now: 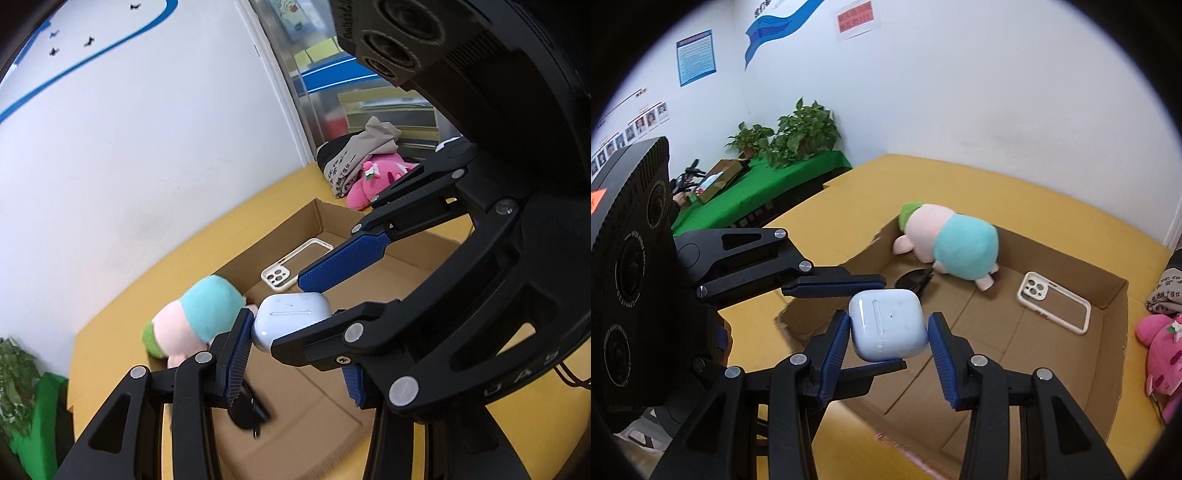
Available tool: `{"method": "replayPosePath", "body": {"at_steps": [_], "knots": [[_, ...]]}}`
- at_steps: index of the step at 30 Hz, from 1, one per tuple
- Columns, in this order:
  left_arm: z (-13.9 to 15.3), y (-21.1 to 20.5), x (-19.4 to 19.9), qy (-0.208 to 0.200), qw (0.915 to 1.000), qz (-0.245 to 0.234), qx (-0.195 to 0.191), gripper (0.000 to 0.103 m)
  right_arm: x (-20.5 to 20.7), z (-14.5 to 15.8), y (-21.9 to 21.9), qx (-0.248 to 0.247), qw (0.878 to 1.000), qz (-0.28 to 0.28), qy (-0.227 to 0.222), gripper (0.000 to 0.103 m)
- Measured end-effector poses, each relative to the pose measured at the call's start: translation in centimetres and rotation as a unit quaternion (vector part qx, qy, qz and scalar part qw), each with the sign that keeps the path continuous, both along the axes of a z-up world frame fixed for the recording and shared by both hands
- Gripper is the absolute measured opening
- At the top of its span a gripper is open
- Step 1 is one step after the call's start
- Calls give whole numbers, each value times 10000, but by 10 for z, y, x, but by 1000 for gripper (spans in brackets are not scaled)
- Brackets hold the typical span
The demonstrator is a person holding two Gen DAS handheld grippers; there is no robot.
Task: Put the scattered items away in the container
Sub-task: 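Carry the earbud case into the box with both grippers and lower it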
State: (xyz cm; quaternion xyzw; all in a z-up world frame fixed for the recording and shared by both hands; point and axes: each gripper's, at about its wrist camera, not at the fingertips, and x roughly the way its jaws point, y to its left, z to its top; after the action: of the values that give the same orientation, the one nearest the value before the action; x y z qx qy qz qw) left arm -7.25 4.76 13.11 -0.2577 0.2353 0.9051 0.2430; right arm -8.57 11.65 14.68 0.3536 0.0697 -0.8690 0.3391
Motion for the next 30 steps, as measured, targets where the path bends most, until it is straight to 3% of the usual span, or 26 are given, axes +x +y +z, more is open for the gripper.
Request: {"method": "replayPosePath", "body": {"at_steps": [12, 13, 14, 15, 18, 23, 30], "knots": [[-37, 21, -121, -748, 9964, -129, -388, 48, -105, -42, 13, 12, 9983, -267, -523, 39], [-44, 23, -131, -874, 9951, -105, -452, 47, -112, -47, 14, -46, 9980, -224, -589, 18], [-53, 25, -139, -997, 9937, -121, -498, 47, -119, -52, 14, -108, 9976, -180, -656, 15], [-62, 27, -145, -1137, 9921, -187, -501, 47, -126, -58, 13, -80, 9971, -197, -731, 4], [-85, 30, -160, -1491, 9874, -171, -505, 47, -144, -82, 12, -38, 9947, -224, -1004, 4], [-122, 37, -171, -1863, 9790, -72, -826, 47, -166, -127, 21, -49, 9881, -383, -1492, 6], [-146, 44, -180, -2143, 9717, -87, -993, 47, -174, -161, 21, 41, 9815, -345, -1881, 6]]}}
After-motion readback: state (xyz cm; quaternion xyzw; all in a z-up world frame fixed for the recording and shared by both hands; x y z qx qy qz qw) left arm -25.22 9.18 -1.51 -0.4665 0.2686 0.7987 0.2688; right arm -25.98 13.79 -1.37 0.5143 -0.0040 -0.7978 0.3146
